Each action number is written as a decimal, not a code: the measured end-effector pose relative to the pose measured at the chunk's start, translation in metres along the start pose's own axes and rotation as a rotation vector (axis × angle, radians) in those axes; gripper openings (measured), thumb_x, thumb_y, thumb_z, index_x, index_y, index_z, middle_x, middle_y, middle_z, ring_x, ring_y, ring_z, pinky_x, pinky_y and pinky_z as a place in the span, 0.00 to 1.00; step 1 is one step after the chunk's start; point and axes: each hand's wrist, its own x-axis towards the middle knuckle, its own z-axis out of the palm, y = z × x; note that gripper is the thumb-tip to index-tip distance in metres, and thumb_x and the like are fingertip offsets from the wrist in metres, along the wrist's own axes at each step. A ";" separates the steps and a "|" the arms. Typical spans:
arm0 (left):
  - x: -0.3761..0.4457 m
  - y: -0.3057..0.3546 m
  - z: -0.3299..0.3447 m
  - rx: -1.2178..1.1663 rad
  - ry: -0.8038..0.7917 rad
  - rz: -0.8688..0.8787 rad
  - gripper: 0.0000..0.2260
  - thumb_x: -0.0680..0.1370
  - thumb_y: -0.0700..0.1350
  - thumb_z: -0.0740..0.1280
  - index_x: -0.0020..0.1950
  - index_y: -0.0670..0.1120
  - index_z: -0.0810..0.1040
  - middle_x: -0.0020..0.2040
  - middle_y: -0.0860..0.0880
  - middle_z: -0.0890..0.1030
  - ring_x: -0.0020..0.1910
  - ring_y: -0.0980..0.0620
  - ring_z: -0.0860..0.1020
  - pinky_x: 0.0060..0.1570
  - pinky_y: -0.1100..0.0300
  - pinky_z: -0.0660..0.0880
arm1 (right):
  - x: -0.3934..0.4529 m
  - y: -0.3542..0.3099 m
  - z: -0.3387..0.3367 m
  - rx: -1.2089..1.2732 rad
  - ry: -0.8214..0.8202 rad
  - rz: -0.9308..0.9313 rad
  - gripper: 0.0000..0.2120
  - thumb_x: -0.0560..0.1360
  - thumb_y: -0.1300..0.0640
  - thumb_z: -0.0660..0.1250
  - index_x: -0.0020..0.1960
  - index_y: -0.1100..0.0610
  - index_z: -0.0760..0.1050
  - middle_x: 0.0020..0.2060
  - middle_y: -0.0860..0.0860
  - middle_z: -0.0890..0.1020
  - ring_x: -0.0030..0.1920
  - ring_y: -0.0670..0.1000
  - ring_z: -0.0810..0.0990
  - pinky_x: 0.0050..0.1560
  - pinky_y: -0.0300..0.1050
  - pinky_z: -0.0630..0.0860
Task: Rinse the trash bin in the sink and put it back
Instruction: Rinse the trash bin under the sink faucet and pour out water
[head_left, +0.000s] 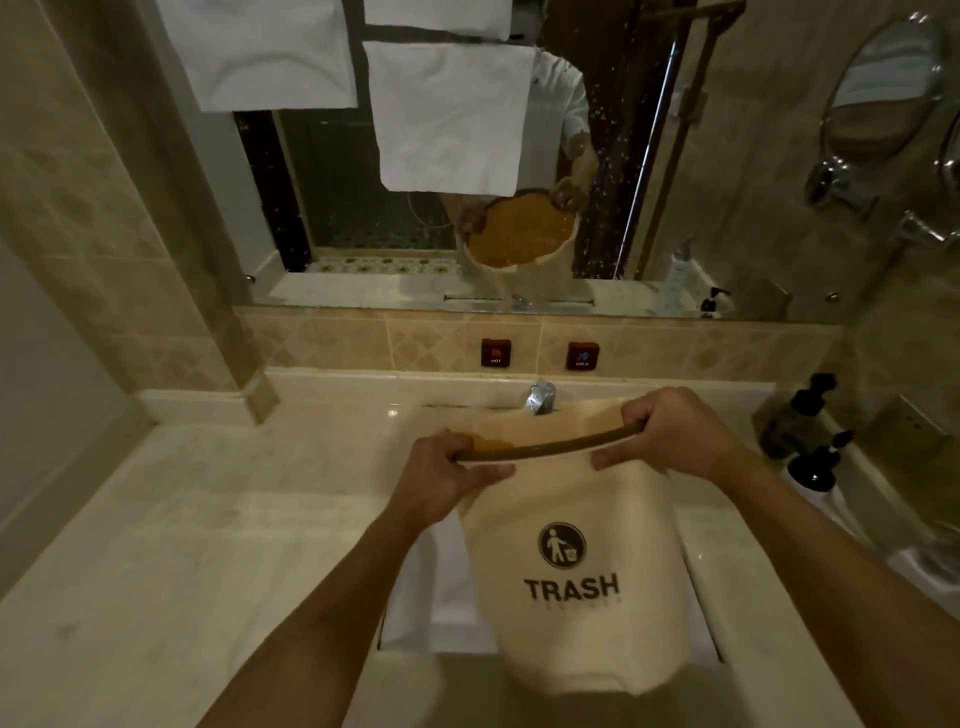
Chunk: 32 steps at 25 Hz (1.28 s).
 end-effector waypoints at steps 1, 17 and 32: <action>-0.011 -0.007 0.008 -0.041 -0.031 -0.031 0.09 0.65 0.54 0.78 0.35 0.57 0.79 0.37 0.55 0.79 0.40 0.52 0.80 0.37 0.68 0.70 | 0.001 -0.003 -0.002 -0.020 -0.018 0.015 0.25 0.51 0.37 0.79 0.33 0.56 0.79 0.32 0.53 0.82 0.37 0.54 0.81 0.42 0.52 0.79; 0.000 0.004 -0.019 0.095 0.058 0.046 0.14 0.64 0.55 0.79 0.33 0.52 0.76 0.42 0.49 0.78 0.39 0.51 0.77 0.39 0.61 0.75 | -0.006 -0.008 0.004 0.009 -0.050 -0.042 0.21 0.55 0.43 0.82 0.30 0.55 0.74 0.31 0.54 0.79 0.35 0.53 0.77 0.40 0.49 0.78; -0.019 -0.004 0.003 0.068 0.025 -0.012 0.14 0.65 0.54 0.79 0.30 0.55 0.74 0.40 0.52 0.76 0.36 0.56 0.75 0.33 0.70 0.69 | 0.010 0.003 0.010 0.002 -0.016 -0.039 0.24 0.53 0.43 0.82 0.32 0.59 0.76 0.36 0.58 0.81 0.36 0.51 0.75 0.43 0.54 0.79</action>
